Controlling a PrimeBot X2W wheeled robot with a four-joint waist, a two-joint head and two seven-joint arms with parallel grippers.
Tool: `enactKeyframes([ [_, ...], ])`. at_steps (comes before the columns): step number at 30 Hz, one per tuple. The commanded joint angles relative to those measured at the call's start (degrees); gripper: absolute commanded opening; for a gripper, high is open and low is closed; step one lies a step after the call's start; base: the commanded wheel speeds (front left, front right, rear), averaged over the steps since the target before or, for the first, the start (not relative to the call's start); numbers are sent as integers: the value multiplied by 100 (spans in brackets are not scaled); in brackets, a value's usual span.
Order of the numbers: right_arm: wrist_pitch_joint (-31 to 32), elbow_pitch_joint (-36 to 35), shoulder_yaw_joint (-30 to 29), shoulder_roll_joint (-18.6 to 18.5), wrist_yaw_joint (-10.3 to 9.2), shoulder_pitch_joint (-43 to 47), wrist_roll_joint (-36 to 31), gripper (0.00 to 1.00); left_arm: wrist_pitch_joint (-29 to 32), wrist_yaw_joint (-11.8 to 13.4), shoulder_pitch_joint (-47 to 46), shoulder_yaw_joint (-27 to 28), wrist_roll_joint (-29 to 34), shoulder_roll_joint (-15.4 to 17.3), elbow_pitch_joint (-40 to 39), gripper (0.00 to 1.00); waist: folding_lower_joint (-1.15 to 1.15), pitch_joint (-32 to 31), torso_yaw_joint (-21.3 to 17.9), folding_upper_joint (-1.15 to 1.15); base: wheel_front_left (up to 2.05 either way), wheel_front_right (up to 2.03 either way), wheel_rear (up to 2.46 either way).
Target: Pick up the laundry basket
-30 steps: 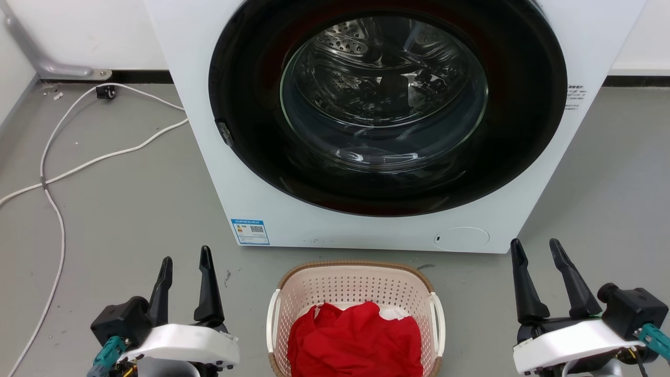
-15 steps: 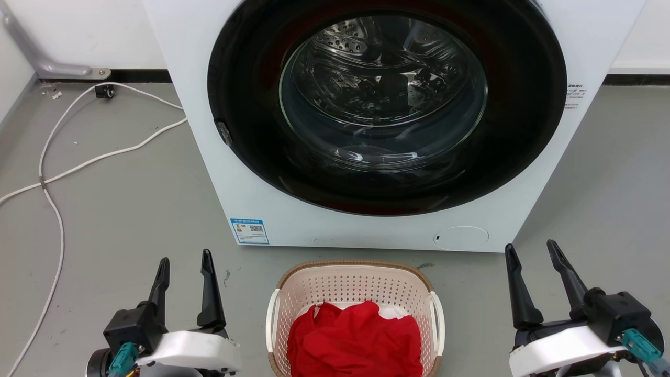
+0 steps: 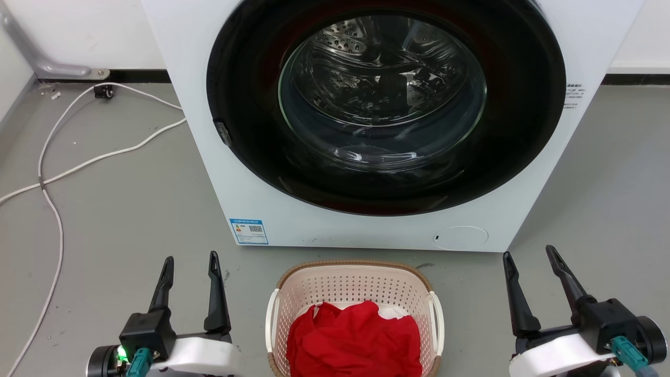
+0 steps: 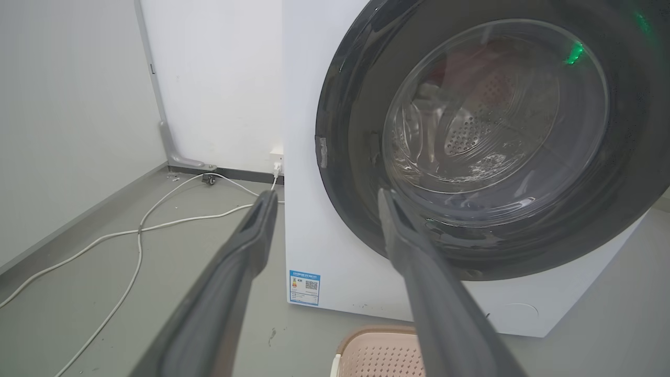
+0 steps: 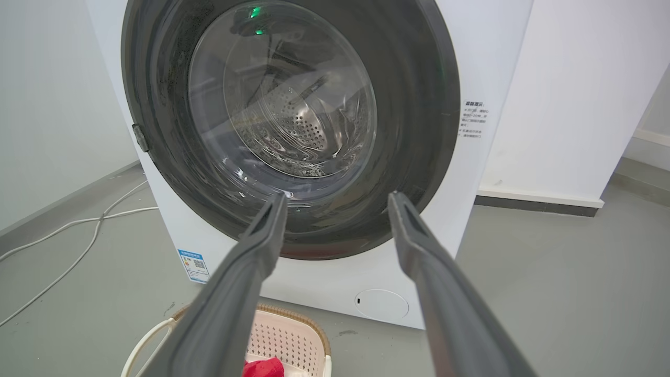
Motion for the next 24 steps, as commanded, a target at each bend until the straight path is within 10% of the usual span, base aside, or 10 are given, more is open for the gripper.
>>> enactKeyframes([
  [1, -55, -11, 1, -14, -2, 44, -101, 100, -48, -3, 75, 0, 116, -3, -9, 100, 0, -1, -2, 0, 0, 0, 0],
  [24, -197, 96, 1, -13, -2, 128, -489, 100, -189, 22, 176, -27, 539, -8, 119, 100, 0, -3, -21, 0, 0, 0, 0],
])
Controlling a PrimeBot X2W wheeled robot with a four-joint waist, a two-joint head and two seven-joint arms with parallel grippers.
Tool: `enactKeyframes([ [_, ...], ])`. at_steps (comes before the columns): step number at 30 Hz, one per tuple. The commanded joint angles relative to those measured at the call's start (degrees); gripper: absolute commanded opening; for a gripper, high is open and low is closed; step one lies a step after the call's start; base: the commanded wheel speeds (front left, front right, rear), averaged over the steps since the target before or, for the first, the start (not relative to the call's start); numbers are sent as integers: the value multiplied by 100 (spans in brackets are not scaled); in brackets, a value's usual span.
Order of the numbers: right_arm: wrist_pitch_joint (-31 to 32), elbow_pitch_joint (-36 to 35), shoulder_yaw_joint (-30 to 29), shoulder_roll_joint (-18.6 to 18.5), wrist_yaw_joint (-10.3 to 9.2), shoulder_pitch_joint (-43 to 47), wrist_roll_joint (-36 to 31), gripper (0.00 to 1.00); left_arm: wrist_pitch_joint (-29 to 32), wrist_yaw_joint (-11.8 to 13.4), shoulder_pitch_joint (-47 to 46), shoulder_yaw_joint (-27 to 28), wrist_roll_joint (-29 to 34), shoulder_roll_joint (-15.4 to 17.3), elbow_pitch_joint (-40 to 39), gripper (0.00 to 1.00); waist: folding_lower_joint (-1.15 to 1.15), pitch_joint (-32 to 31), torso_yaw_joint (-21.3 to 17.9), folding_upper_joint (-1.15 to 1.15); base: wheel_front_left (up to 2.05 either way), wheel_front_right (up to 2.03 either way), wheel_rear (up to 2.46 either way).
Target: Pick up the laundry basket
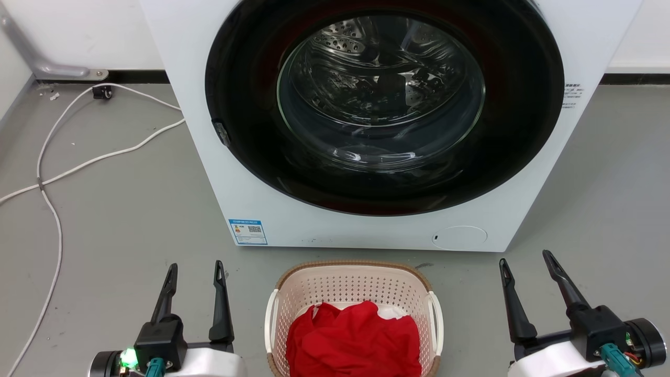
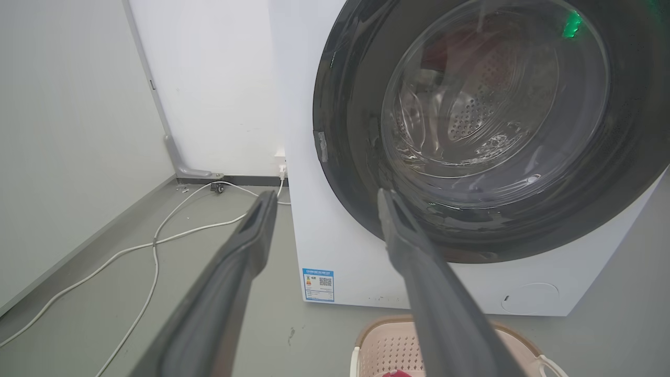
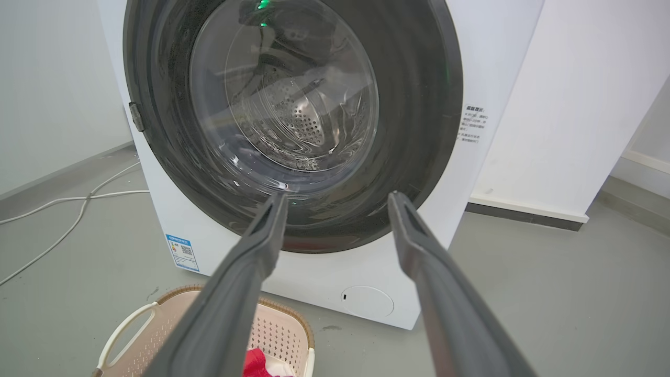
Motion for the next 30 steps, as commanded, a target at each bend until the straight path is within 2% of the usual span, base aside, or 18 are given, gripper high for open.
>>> enactKeyframes([
  [1, -22, 23, -6, -11, -2, 70, 7, 100, -16, -24, 66, 4, -27, -7, 15, 100, 0, 0, -3, 0, 0, 0, 0],
  [17, -22, 42, 1, -11, -2, 43, 38, 100, -16, -41, 37, 32, -6, -7, 137, 100, 0, 30, 1, 0, 0, 0, 0],
  [25, -21, 287, 64, -10, -2, -141, 51, 100, -15, -230, -287, 44, -117, -7, 547, 100, 0, 238, 1, 0, 0, 0, 0],
  [30, -19, 803, 188, -8, -2, -416, -77, 100, -15, -451, -654, 79, -166, -6, 1122, 100, 0, 522, -9, 0, 0, 0, 0],
])
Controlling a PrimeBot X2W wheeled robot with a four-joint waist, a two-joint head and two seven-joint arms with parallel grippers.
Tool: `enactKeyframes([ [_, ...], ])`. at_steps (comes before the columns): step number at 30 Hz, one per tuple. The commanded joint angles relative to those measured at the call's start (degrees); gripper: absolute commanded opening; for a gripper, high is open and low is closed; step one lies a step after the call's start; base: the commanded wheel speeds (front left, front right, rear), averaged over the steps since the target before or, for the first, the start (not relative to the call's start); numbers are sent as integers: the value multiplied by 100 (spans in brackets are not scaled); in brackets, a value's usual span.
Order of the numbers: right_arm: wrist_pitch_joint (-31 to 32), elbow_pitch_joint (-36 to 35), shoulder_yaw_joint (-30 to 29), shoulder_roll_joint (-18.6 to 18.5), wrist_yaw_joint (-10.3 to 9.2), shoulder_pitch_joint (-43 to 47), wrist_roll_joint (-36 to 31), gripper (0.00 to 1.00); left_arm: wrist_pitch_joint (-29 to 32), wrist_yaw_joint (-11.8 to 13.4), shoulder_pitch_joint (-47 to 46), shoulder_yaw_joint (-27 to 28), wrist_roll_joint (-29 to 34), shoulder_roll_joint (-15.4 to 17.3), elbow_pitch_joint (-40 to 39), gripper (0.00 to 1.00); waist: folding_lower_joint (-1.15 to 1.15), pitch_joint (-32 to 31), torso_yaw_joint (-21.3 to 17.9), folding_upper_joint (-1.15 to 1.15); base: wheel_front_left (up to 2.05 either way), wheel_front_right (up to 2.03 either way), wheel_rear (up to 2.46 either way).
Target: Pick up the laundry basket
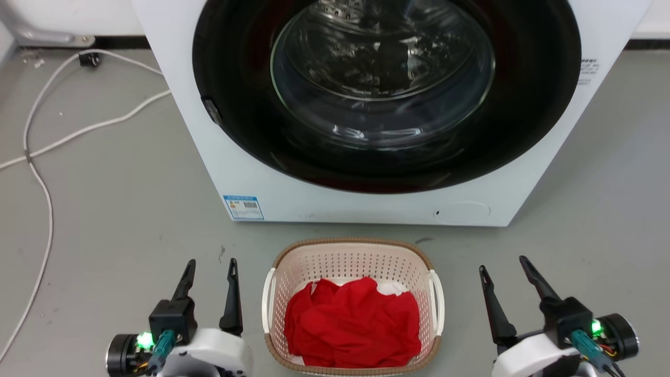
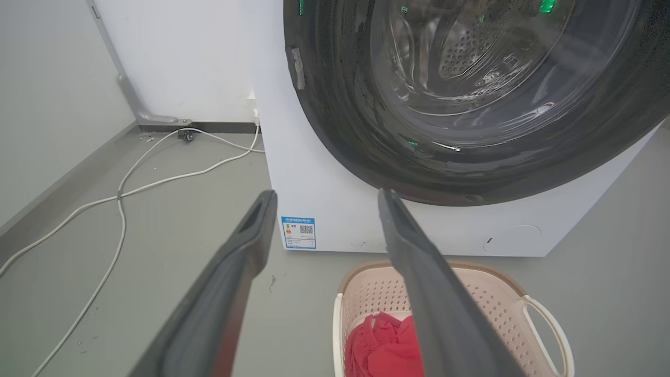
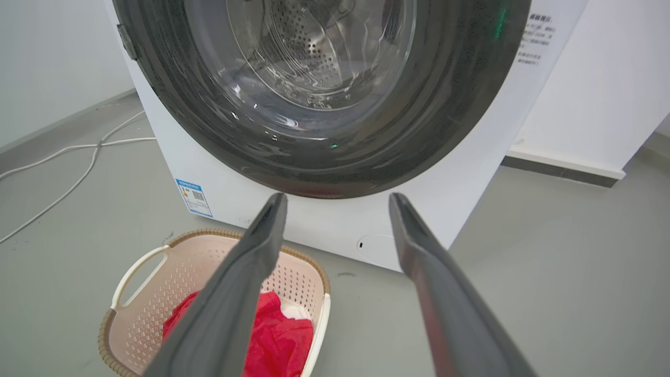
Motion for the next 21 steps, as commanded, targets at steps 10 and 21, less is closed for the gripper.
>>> enactKeyframes([
  [10, -14, 2071, 380, -5, -4, -1253, -254, 100, -14, -380, -1104, -30, 131, 45, 1751, 100, 0, 853, -56, 0, 0, 0, 0],
  [21, 159, 3928, 708, -3, -4, -2777, -188, 100, -14, -639, -2566, -327, 267, 219, 3717, 100, 0, 1796, -70, 0, 0, 0, 0],
])
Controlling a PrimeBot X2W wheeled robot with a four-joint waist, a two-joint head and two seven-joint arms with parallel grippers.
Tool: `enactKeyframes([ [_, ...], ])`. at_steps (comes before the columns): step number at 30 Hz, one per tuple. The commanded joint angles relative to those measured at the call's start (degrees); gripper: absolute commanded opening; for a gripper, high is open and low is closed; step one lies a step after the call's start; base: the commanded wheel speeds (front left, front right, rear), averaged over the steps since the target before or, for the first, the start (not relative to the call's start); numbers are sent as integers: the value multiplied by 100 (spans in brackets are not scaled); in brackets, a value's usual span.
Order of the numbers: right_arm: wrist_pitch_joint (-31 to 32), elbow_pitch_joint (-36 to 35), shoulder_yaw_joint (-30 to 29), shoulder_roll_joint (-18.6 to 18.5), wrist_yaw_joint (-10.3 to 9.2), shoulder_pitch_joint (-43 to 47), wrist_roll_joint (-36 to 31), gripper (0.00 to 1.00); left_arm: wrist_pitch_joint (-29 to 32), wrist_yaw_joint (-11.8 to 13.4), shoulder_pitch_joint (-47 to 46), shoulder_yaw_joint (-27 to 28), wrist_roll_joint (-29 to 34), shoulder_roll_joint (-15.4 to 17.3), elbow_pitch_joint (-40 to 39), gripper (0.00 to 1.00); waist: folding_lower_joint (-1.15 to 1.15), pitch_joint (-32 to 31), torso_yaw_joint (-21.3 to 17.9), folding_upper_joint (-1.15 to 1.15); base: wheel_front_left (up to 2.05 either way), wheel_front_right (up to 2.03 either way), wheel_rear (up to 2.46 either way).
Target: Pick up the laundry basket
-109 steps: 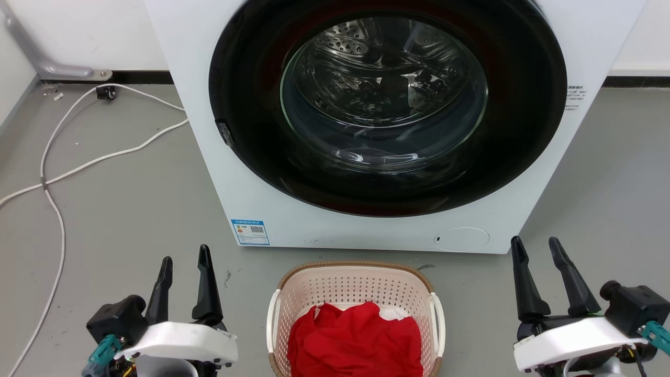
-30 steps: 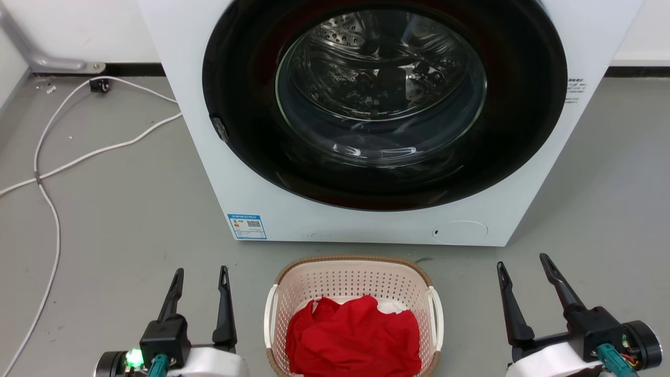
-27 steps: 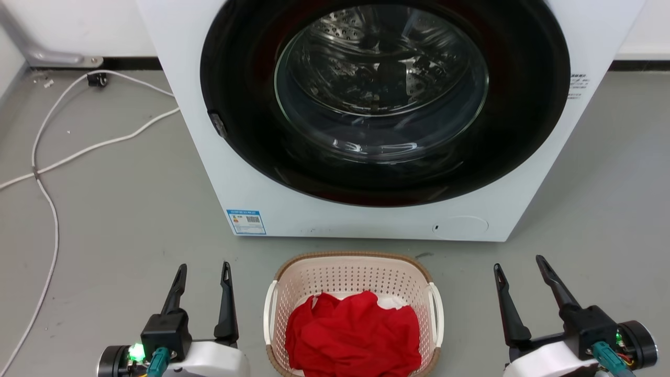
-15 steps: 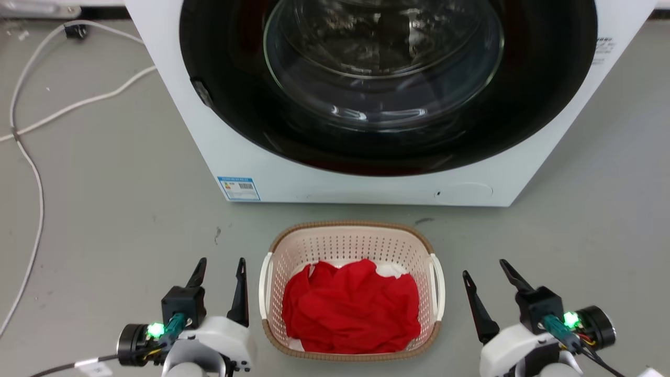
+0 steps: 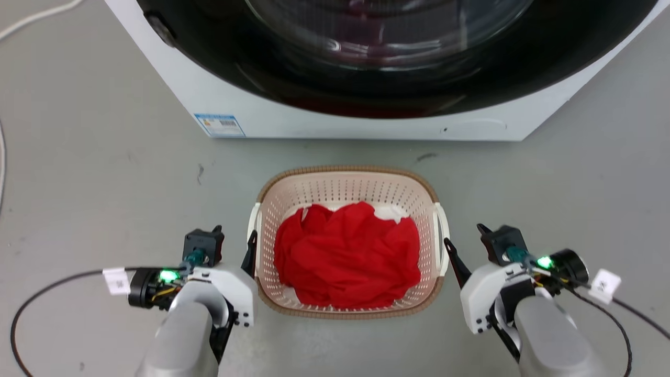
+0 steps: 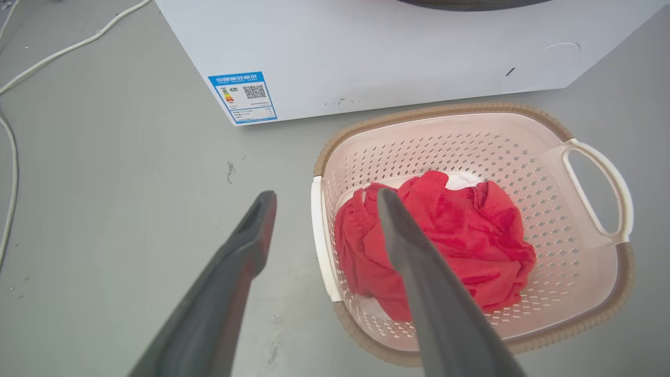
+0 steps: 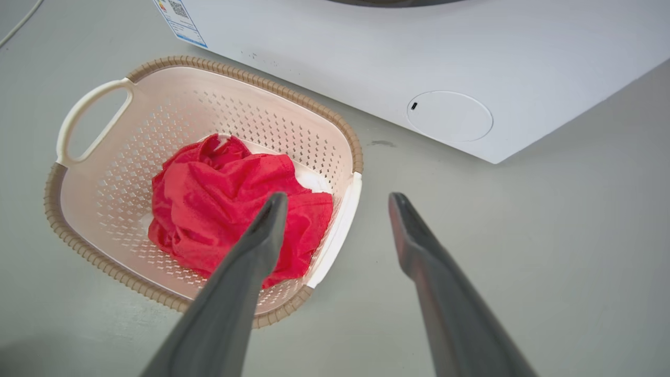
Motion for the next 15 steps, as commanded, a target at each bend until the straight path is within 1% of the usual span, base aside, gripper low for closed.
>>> enactKeyframes([
  [1, 43, 89, 29, -2, -6, -165, 9, 100, -14, -13, -156, -32, 19, 35, 110, 100, -2, 254, 4, 0, 0, 0, 0],
  [8, 388, 802, 292, 0, -5, -945, 18, 100, -9, -105, -1091, -254, 67, 93, 1142, 100, -2, 850, 19, 0, 0, 0, 0],
  [15, 759, 1240, 593, -1, -5, -1519, 234, 100, 109, -163, -1739, -391, -25, 113, 1769, 100, -2, 1309, 15, 0, 0, 0, 0],
])
